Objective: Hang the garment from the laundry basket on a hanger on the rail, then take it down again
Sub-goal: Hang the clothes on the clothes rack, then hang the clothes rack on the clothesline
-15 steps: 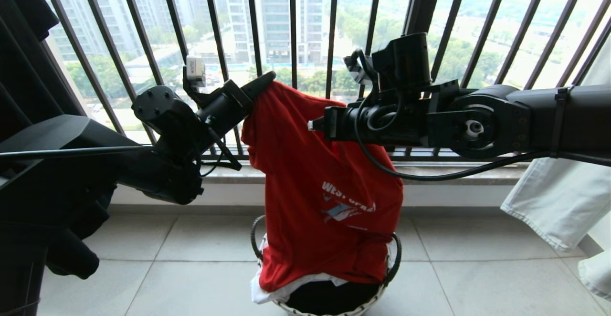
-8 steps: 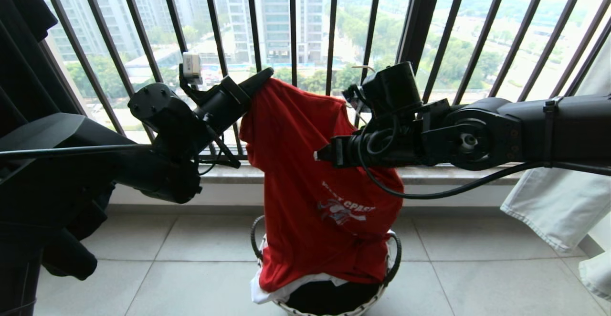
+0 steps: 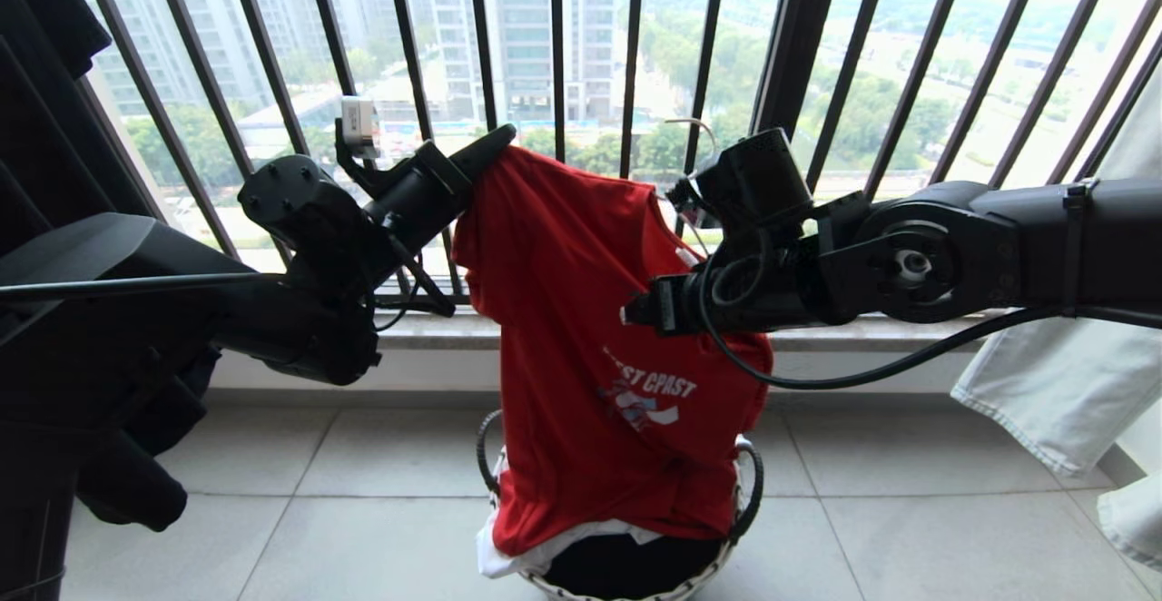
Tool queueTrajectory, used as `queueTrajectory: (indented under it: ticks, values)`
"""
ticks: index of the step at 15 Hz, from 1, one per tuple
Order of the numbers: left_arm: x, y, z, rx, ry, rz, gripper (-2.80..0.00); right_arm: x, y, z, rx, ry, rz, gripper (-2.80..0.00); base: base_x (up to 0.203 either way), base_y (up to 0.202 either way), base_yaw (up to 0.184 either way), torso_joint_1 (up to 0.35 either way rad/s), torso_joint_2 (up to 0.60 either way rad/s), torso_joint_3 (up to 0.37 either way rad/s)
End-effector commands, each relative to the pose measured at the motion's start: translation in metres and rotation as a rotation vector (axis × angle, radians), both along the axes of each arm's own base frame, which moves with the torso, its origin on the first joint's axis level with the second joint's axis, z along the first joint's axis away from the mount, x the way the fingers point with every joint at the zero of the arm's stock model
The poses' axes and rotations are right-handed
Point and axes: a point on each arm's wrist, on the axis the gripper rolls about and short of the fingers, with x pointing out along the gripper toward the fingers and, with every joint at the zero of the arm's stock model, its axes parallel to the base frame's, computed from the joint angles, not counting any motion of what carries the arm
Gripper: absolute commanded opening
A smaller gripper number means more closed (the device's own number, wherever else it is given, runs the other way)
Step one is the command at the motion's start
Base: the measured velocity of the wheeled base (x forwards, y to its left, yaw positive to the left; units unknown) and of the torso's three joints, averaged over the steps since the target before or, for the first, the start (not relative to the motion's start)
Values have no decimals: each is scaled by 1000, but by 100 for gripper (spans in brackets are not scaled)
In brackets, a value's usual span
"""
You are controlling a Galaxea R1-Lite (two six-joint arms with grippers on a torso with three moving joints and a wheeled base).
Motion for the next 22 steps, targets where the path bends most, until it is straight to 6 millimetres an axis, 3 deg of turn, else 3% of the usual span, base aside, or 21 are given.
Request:
queueTrajectory:
  ticks: [1,6,10,14,15,16,19,22]
  values:
    - [-1,0,2,-5,-8,-5,-280,-2,-7,2,-24,1,-41,0,0,0,0,0,0,0]
    - [-1,1,2,-7,-7,0,-280,-10,-23,19,-23,-16,-67,0,0,0,0,0,0,0]
    - [-1,1,3,-9,-8,1,-280,-2,-19,34,24,-166,-42,0,0,0,0,0,0,0]
    - [-2,2,4,-10,-11,3,-280,-7,-37,19,8,-113,-86,0,0,0,0,0,0,0]
    - [-2,4,5,-10,-15,6,-280,-9,-47,20,12,-106,-110,-76,0,0,0,0,0,0]
    - [-2,4,5,-10,-15,6,-280,-10,-56,20,14,-103,-130,-280,0,0,0,0,0,0]
    - [-3,4,6,-12,-16,7,-280,-4,-83,27,2,-131,-153,-280,0,0,0,0,0,0]
    - [-7,5,11,-14,-23,7,-280,4,-112,21,55,-82,-33,-280,0,0,0,0,0,0]
